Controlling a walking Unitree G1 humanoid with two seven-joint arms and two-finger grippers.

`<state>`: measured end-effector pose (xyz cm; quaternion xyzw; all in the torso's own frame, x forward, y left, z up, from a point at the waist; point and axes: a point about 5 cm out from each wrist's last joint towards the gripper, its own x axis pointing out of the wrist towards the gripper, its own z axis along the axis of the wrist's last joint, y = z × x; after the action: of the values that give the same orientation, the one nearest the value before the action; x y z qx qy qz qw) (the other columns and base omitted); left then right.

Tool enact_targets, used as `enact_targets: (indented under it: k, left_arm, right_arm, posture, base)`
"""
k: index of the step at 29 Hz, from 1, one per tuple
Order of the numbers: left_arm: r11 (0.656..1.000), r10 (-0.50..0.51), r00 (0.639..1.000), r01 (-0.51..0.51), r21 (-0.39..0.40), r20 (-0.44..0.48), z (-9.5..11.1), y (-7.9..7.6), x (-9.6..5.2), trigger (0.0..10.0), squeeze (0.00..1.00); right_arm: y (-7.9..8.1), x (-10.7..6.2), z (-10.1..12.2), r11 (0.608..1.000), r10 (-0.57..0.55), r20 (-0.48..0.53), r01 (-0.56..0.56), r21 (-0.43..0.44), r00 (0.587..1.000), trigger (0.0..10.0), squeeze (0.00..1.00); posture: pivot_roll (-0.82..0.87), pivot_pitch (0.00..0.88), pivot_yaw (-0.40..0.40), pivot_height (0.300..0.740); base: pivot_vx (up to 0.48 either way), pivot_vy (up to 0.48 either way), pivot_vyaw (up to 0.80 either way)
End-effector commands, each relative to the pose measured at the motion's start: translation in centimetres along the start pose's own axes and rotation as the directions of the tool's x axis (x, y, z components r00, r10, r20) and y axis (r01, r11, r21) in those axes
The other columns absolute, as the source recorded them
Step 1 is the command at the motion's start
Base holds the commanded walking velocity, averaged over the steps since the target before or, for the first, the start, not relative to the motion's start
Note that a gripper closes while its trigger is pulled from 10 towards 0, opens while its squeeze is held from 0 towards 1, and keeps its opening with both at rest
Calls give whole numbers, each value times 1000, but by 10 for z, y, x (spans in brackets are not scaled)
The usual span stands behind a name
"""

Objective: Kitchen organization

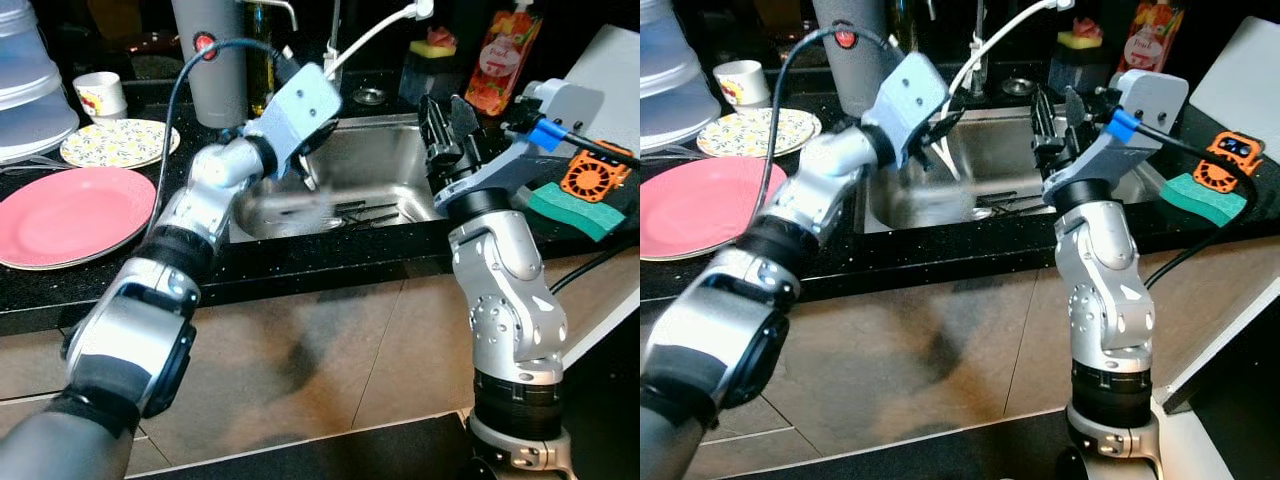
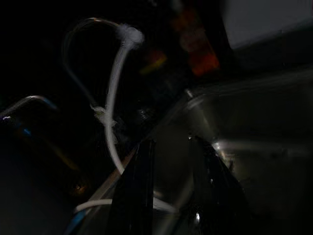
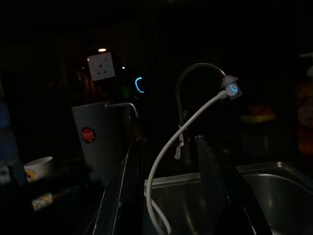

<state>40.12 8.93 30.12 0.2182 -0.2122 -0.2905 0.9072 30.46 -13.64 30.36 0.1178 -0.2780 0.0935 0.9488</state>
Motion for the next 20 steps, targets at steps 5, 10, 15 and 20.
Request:
enact_targets:
  k: [5,10,15,20]
  left_arm:
    - [987,139,990,-136,-83,32,11,12,-5,10000,0]
    - [984,158,987,-157,-90,11,10,12,-9,10000,0]
    - [972,190,980,-195,-128,-53,2,11,-14,10000,0]
    - [944,266,952,-288,-161,-149,-12,16,-18,10000,0]
  right_arm:
    - [-1,0,-2,1000,-4,2,4,2,1000,10000,0]
    - [-1,0,-2,1000,-4,0,4,2,1000,10000,0]
    - [-1,-1,-4,1000,-5,-5,5,0,1000,10000,0]
    - [-1,-2,-6,1000,-4,-11,4,-2,1000,10000,0]
  posture:
    - [-6,0,3,740]
    - [-6,0,3,740]
    - [-4,0,2,740]
    - [-1,0,1,740]
  base:
    - [0,0,0]
    - [0,0,0]
    - [0,0,0]
    - [0,0,0]
